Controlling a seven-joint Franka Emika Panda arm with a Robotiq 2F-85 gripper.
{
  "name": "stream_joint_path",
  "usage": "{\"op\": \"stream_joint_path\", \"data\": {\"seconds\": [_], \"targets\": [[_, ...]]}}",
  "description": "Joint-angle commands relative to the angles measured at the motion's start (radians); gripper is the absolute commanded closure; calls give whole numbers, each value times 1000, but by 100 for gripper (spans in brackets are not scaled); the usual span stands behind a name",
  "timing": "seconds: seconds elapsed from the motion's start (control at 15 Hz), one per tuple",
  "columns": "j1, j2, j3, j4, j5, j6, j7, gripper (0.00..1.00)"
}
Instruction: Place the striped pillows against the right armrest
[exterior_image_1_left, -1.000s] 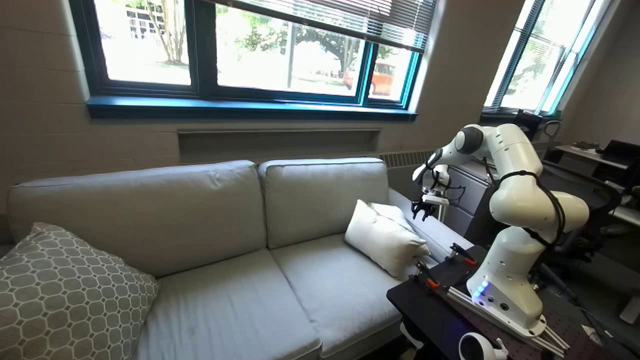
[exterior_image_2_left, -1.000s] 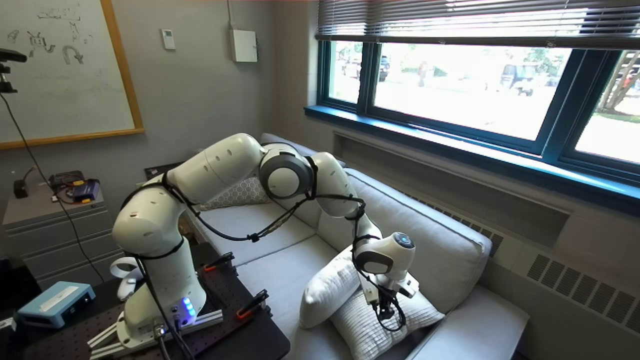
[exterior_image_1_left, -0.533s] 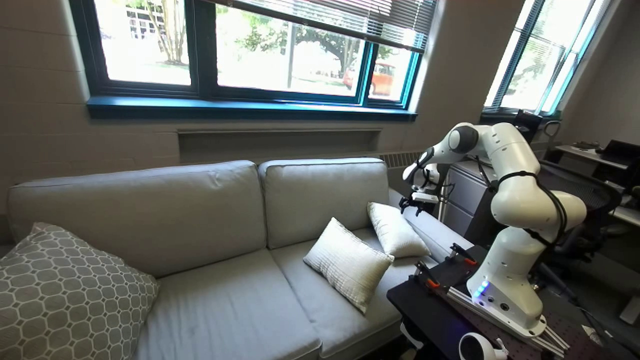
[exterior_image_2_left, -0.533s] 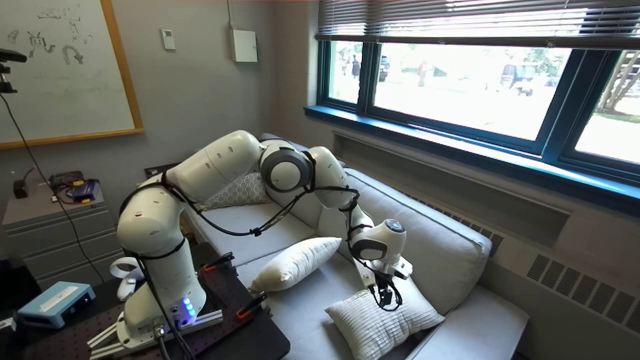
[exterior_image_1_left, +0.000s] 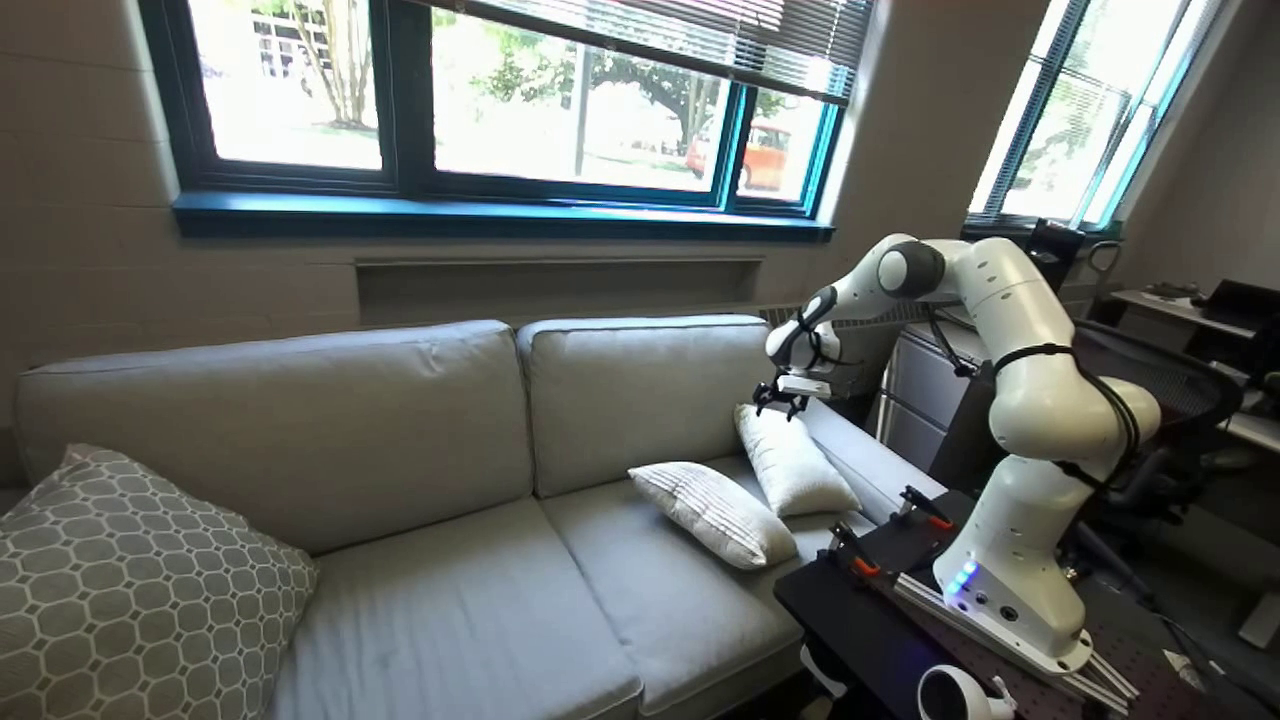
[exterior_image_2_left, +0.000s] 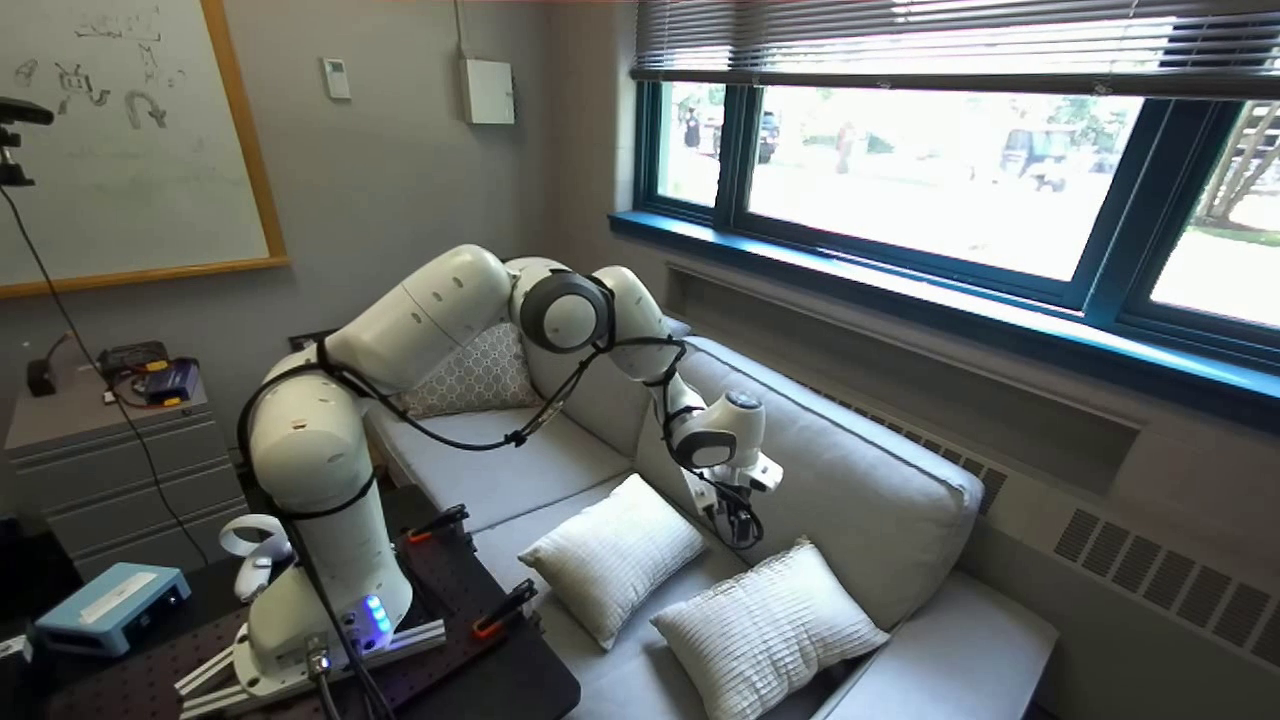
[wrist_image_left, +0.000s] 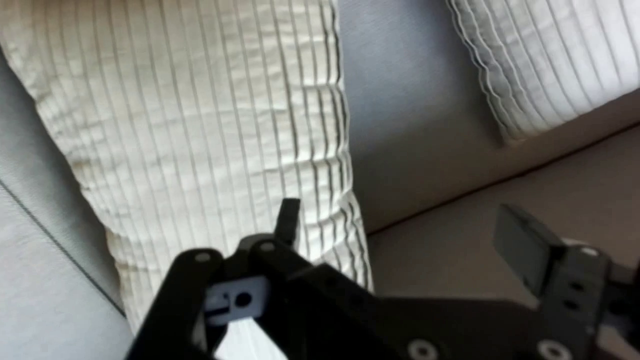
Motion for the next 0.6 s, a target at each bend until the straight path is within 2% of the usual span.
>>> {"op": "stream_joint_path", "data": {"seconds": [0.0,0.27,0.53], "targets": [[141,0,-43,-29,-25,62,180,0],[396,146,-235,56,-55,94,499,0],[556,313,-399,129,-100,88,774,0]]}}
